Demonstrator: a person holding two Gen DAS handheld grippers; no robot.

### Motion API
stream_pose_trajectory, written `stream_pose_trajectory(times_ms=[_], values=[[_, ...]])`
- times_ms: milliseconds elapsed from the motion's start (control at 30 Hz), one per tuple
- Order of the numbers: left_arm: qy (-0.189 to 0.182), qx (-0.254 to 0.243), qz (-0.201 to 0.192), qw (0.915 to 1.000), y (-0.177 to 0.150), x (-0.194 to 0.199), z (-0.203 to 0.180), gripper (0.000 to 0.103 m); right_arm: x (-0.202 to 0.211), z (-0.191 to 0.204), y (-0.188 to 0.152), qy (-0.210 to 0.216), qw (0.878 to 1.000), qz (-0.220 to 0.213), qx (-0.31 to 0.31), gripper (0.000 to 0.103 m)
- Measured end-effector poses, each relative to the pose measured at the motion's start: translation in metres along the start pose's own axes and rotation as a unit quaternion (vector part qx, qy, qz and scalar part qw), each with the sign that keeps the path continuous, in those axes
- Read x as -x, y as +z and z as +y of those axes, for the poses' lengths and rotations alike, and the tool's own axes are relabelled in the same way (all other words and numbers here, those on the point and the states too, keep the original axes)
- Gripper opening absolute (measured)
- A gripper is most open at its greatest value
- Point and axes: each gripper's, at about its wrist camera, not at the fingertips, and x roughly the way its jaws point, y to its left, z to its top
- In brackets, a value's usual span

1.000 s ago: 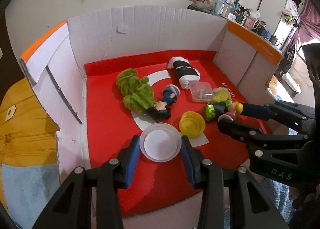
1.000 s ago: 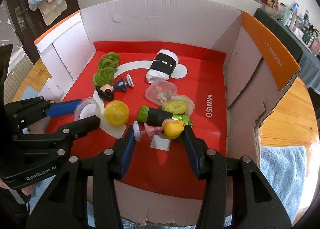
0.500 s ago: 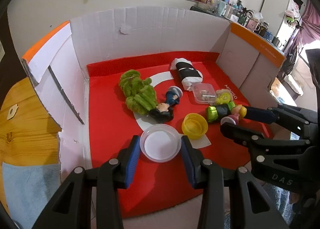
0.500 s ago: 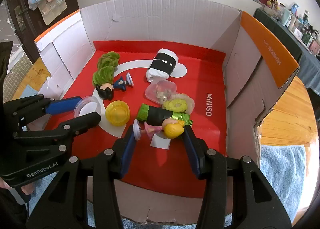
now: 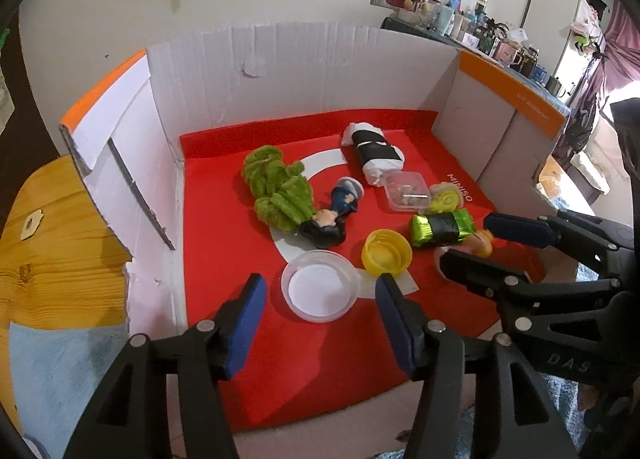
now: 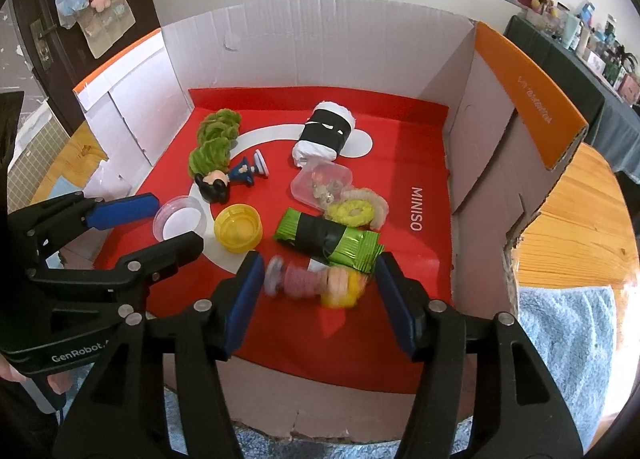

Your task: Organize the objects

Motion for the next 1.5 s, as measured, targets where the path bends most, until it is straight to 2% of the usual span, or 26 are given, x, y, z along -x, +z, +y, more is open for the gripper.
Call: stream_pose_trajectory(times_ms=[267, 400, 633, 733, 933, 1000, 1133, 1233, 1367, 1500], values=[[0.005, 0.002, -0.008, 1.0, -0.002, 0.008, -0.004, 0.065, 0.009, 0.001, -0.002, 0.005, 1.0, -0.009, -0.003, 0.057], [0.018, 0.004, -0.02, 0.9996, -0.003, 0.018, -0.004, 0.073, 0.017, 0.001, -0.003, 0.002, 1.0, -0.017, -0.007, 0.066], [0.023, 0.016, -0.035, 0.999, -0.009, 0.035, -0.001, 0.079, 0.031, 0.002, -0.007, 0.004, 1.0, -0.028, -0.012, 0.067], [0.029, 0.02, -0.042, 0.9985, -0.013, 0.042, -0.001, 0.083, 0.036, 0.003, -0.01, 0.004, 0.999, -0.031, -0.015, 0.073], [0.04, 0.028, -0.05, 0.9976, -0.022, 0.054, 0.0, 0.084, 0.048, 0.004, -0.018, -0.002, 0.999, -0.039, -0.021, 0.075], [0.042, 0.031, -0.051, 0.9974, -0.024, 0.057, 0.001, 0.087, 0.052, 0.004, -0.021, -0.003, 0.999, -0.042, -0.023, 0.083], [0.046, 0.036, -0.055, 0.9968, -0.032, 0.064, 0.001, 0.09, 0.06, 0.006, -0.029, -0.008, 0.999, -0.048, -0.024, 0.083], [0.05, 0.041, -0.054, 0.9965, -0.036, 0.067, 0.002, 0.097, 0.065, 0.007, -0.035, -0.009, 0.998, -0.05, -0.027, 0.084], [0.054, 0.041, -0.062, 0.9958, -0.043, 0.074, 0.002, 0.103, 0.07, 0.009, -0.041, -0.012, 0.998, -0.052, -0.028, 0.09], [0.06, 0.045, -0.066, 0.995, -0.049, 0.08, 0.002, 0.103, 0.074, 0.01, -0.048, -0.013, 0.998, -0.053, -0.029, 0.093]])
